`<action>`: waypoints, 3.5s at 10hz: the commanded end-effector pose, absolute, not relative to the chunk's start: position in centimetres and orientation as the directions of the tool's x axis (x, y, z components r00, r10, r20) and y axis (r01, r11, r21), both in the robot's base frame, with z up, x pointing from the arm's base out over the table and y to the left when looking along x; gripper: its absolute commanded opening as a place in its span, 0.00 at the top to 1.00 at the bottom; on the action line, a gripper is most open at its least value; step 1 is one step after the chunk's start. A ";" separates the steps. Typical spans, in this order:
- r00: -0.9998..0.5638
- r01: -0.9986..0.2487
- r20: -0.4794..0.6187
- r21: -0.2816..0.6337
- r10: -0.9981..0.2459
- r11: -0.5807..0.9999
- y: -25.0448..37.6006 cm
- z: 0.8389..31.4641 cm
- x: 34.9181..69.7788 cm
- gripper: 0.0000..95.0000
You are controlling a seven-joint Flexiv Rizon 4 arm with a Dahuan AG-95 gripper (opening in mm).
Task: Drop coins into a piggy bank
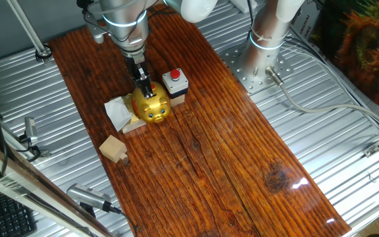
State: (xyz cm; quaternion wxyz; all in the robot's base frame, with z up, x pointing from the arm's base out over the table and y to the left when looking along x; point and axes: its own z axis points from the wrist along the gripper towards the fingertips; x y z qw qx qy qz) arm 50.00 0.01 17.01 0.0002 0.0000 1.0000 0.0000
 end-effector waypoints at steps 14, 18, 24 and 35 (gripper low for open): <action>-0.988 -0.128 -0.092 0.022 -0.126 0.991 0.1 17.3 50.1 1.00; -0.989 -0.125 -0.085 0.024 -0.122 0.992 0.2 17.4 50.0 1.00; -0.987 -0.141 -0.087 0.030 -0.138 0.990 0.3 17.8 50.1 1.00; -0.970 -0.231 -0.090 0.061 -0.225 0.971 13.8 20.4 63.4 1.00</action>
